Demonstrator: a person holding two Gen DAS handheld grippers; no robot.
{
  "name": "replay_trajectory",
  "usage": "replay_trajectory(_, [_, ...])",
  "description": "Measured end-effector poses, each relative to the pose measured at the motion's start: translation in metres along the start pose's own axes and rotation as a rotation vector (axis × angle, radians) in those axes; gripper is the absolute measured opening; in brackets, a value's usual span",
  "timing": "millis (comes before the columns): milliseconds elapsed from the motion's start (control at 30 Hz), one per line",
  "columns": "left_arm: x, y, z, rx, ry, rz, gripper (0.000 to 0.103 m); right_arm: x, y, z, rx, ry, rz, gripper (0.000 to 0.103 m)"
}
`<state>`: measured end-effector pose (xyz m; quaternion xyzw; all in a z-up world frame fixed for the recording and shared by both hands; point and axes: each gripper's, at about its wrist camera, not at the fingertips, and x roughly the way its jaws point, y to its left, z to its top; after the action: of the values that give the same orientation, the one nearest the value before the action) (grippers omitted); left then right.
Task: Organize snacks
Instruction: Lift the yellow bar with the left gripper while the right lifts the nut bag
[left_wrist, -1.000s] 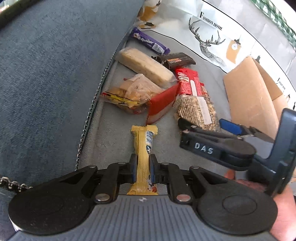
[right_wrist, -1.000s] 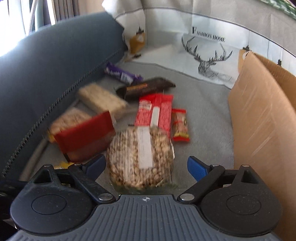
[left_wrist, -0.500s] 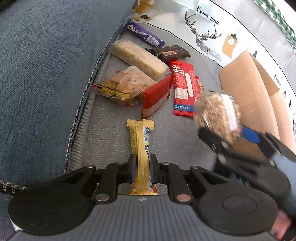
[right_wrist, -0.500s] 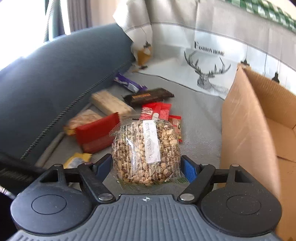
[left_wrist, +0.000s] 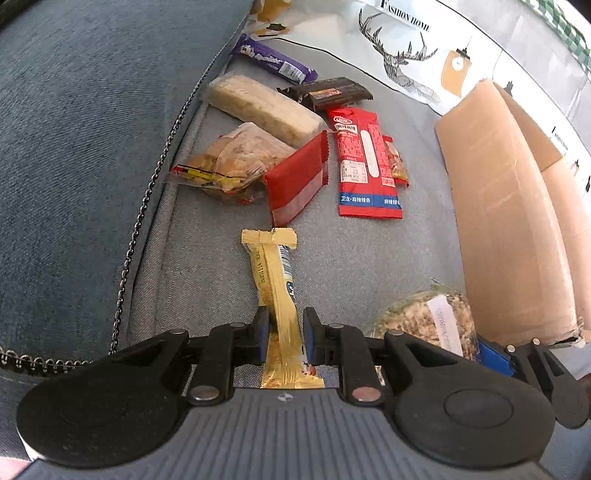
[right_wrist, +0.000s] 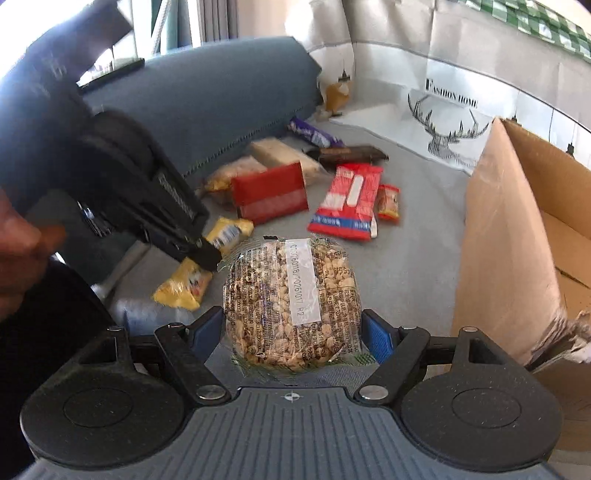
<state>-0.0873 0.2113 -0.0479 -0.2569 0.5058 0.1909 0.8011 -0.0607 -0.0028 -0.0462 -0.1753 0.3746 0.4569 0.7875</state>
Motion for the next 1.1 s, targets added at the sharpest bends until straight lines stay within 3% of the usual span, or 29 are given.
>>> replay_trajectory(100, [0.005,-0.003,0.0,0.017,0.017,0.006,0.028,0.007,-0.007,0.0,0.036,0.019,-0.004,0.08])
replay_trajectory(233, [0.011,-0.004,0.001,0.02,0.037,0.006,0.031,0.018,-0.016,0.0,0.082,0.035,0.005,0.08])
replay_trajectory(400, [0.016,-0.008,0.002,0.028,0.052,0.012,0.032,0.033,-0.019,-0.002,0.099,0.074,-0.001,0.082])
replay_trajectory(1100, [0.028,-0.028,0.006,0.096,0.078,0.066,0.034,0.039,-0.021,-0.004,0.08,0.094,-0.01,0.084])
